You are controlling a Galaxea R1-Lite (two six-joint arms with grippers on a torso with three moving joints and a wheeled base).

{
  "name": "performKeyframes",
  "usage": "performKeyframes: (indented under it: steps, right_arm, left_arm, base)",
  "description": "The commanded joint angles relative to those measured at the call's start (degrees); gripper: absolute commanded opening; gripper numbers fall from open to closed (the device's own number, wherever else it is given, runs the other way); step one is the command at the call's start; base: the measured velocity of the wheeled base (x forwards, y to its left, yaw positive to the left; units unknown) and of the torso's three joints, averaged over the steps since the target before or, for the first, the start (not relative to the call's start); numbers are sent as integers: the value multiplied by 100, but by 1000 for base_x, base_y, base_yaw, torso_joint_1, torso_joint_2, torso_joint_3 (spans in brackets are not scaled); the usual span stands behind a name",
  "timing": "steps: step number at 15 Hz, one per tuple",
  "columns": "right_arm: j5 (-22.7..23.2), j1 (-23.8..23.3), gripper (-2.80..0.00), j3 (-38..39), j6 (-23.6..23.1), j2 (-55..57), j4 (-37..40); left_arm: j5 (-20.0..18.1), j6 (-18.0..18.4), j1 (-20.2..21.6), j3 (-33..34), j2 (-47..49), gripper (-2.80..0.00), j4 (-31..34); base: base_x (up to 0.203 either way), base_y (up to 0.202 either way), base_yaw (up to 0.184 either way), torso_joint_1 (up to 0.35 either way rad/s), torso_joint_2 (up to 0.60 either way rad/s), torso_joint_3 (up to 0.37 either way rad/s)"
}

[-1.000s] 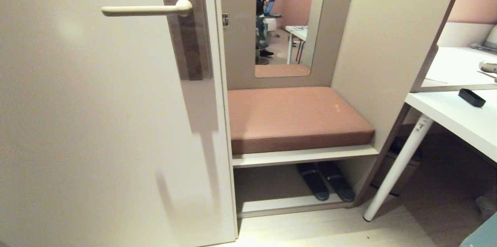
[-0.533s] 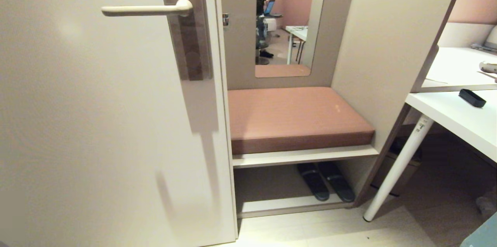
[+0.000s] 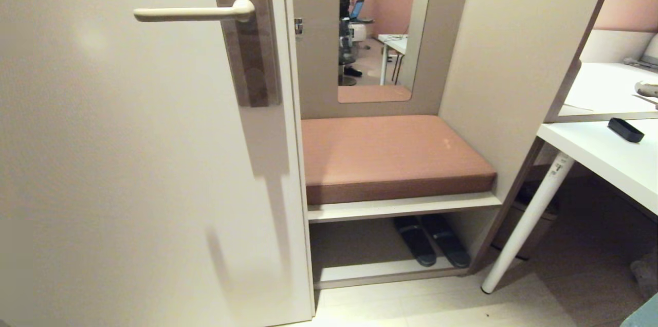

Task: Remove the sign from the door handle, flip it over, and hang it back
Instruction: Hand it to the other hand

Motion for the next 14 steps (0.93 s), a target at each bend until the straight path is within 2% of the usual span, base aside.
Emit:
performKeyframes:
  steps: [1, 8, 11, 14]
  right_arm:
    - [-4, 1, -280, -261, -3, 240, 5]
    - [-7, 10, -280, -1423, -20, 1712, -161]
    - [-2, 10, -280, -1766, -28, 2145, -418]
    - [29, 10, -280, -1997, -29, 2814, -538]
  left_arm:
    - [4, -7, 1, 0, 0, -280, -2]
    - [-181, 466, 1, -102, 0, -280, -38]
    - [-725, 462, 0, -548, 126, -280, 8]
    - [-1003, 425, -27, -1008, 941, -280, -33]
  base:
    - [0, 0, 0, 0, 0, 0]
    - [0, 0, 0, 0, 0, 0]
    - [0, 0, 0, 0, 0, 0]
    - [0, 0, 0, 0, 0, 0]
